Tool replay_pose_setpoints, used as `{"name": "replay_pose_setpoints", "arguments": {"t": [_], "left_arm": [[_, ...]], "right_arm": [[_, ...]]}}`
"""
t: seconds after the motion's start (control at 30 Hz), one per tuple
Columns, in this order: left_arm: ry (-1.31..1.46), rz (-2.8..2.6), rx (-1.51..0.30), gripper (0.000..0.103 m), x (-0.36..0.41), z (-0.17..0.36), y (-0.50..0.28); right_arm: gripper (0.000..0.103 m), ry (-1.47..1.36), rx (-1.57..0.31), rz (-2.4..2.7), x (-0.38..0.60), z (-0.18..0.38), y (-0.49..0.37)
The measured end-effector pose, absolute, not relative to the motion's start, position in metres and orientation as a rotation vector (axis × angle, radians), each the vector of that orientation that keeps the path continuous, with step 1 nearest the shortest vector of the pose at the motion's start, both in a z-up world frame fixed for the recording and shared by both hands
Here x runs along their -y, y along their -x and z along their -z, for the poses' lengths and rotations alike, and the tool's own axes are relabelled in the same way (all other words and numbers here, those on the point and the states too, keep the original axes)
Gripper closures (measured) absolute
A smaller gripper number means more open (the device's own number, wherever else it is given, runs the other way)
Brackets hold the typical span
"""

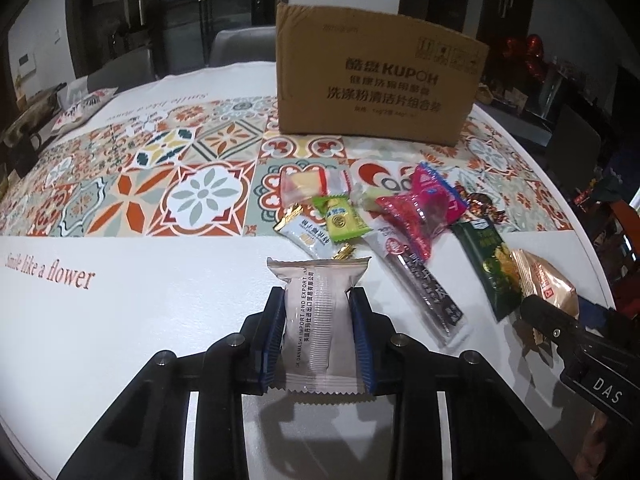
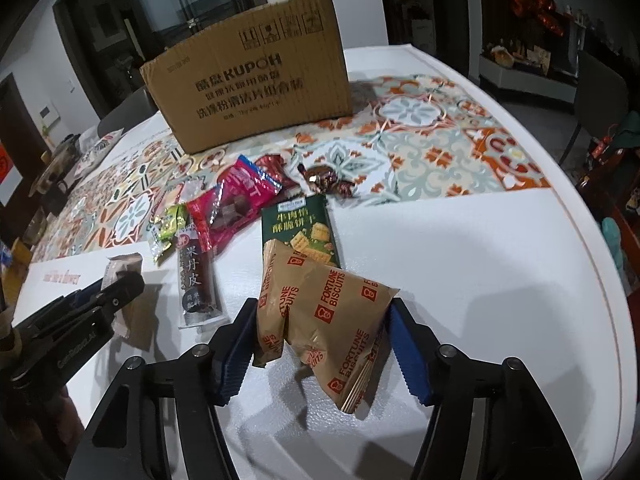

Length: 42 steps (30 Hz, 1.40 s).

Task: Organize snacks
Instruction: 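Carry both packets over the cardboard box and open both tools to drop them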

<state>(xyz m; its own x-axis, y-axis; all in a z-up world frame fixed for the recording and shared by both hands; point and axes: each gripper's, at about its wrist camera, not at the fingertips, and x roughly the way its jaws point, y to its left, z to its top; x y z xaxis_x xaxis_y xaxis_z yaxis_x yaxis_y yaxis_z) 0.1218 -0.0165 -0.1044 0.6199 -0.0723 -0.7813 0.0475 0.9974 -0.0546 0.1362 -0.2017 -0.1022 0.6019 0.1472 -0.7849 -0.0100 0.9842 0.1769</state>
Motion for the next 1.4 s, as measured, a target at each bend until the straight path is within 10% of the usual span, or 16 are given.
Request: {"name": "replay_pose_setpoints", "arguments": {"t": [1.4], "left_arm": [[-0.034, 0.214, -0.654, 0.071, 0.026, -0.076, -0.251]], "right_arm": [[0.038, 0.024, -0.533, -0.248, 0.182, -0.084, -0.258]]}}
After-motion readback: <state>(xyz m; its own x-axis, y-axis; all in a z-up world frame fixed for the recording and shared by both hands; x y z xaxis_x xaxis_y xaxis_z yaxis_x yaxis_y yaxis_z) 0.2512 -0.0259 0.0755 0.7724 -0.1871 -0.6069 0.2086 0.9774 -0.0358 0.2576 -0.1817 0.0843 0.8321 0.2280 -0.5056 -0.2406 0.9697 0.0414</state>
